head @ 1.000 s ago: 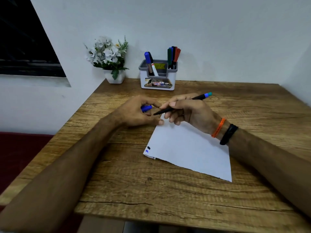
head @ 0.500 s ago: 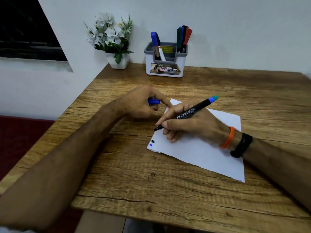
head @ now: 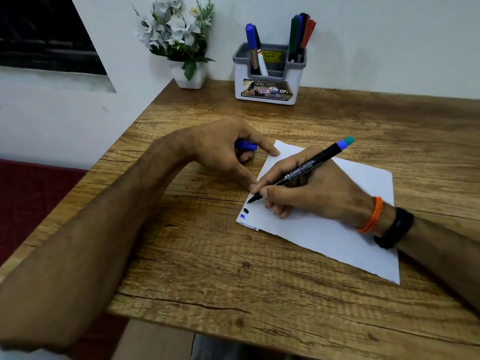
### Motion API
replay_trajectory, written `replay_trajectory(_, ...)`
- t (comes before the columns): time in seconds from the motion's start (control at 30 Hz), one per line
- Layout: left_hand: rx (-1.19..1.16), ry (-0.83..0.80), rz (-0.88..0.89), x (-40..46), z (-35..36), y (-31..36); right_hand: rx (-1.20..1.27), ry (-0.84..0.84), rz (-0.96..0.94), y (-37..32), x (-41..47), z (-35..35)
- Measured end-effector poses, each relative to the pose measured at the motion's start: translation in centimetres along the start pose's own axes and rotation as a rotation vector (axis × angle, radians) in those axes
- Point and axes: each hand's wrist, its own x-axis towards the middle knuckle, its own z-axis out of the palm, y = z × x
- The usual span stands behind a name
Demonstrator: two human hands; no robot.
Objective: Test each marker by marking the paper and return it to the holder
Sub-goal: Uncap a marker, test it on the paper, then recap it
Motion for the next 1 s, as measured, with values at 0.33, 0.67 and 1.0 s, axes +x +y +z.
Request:
replay_trajectory(0.33, -0.016, 0.004, -0.007, -0.21, 0.09, 0.12, -0.015, -0.005, 0.024, -0.20, -0.03, 0.08)
replay_trajectory(0.67, -0.005, 0.004, 0.004, -0.18, 0.16, 0.18, -0.039, -0.011, 0.018, -0.23, -0.14, 0.13)
replay_trajectory(1.0, -0.011, 0.001, 0.002, -0.24, 0.20, 0.27, -0.032, 0.003, 0.037, -0.40, -0.10, 0.06)
